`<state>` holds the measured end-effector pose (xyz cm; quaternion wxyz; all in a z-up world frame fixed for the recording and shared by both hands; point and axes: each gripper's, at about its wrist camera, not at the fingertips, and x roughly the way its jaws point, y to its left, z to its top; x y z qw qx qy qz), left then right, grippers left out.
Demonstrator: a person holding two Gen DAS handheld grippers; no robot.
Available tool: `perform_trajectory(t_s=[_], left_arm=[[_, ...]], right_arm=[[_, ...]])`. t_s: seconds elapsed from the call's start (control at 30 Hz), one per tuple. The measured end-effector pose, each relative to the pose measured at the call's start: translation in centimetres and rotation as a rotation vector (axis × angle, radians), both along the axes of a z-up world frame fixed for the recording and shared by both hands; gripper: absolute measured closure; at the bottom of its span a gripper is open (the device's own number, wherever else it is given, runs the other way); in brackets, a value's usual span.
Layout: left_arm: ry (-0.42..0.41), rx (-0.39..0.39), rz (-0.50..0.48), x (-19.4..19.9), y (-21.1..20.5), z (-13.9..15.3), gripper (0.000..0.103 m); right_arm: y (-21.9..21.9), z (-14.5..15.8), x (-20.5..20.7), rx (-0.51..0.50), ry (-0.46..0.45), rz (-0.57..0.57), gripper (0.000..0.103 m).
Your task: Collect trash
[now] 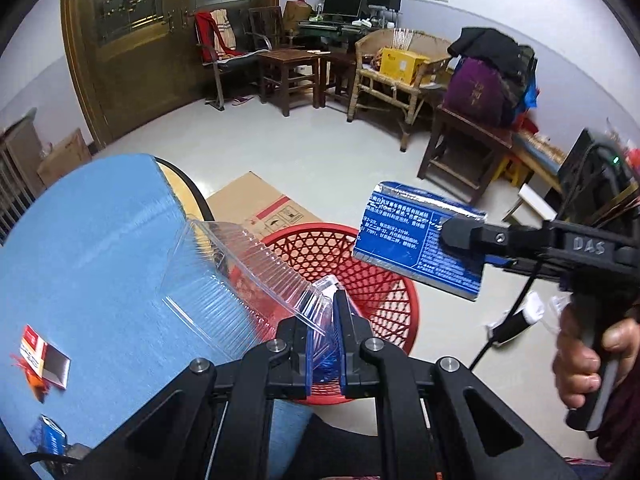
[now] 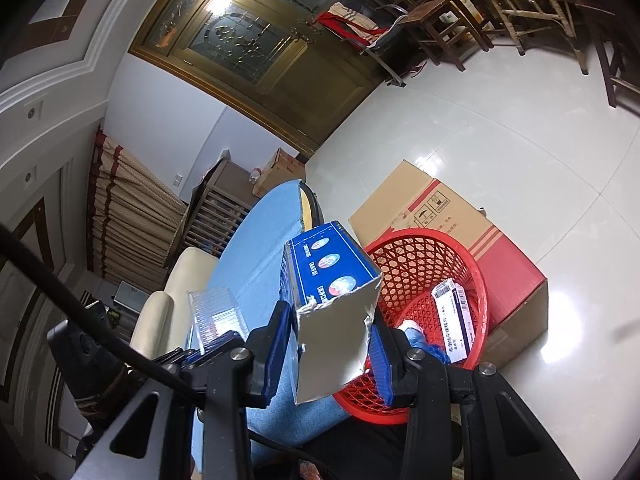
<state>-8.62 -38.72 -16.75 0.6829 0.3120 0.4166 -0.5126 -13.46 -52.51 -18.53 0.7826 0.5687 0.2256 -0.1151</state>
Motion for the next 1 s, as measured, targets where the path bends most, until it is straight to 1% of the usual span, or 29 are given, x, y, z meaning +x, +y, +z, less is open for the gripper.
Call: perform_trajectory(t_s=[0.07, 0.27, 0.8, 0.83, 0.87, 0.9, 0.93, 0.97, 1.0], left_arm=[[-0.019, 0.009, -0.001, -0.2, -0.2, -0.3, 0.093], [-0.035, 0.018, 0.000, -0.1, -0.5, -0.9, 0.093], [-0.023, 0.051, 0.013, 0.6, -1.3, -2.5, 0.093], [-0.020, 0.054, 0.014, 0.7, -1.3, -2.6, 0.092], [-0.015, 0.056, 0.017, 0.8, -1.4, -2.6, 0.090], [-0.011, 0.057, 0.019, 0.8, -1.3, -2.8, 0.079], [-0.008, 0.058, 0.022, 0.8, -1.3, -2.8, 0.061], [-0.010, 0.055, 0.027, 0.8, -1.1, -2.8, 0.052], [-0.020, 0.044, 0.035, 1.0, -0.9, -2.7, 0.040]], right_arm=[[0.0, 0.0, 0.1, -0.007, 0.006, 0.000, 0.063], [0.1, -0.2, 0.2, -0.004, 0.019, -0.003, 0.063], [0.1, -1.2, 0.6, 0.015, 0.054, -0.016, 0.062], [0.0, -1.2, 0.6, 0.017, 0.055, -0.017, 0.062], [0.0, -1.3, 0.7, 0.020, 0.056, -0.017, 0.061], [0.0, -1.5, 0.8, 0.025, 0.058, -0.018, 0.060], [0.0, -1.6, 0.9, 0.030, 0.062, -0.020, 0.060], [0.0, -1.7, 1.0, 0.034, 0.065, -0.021, 0.059], [0.0, -1.8, 1.0, 0.037, 0.068, -0.021, 0.059]])
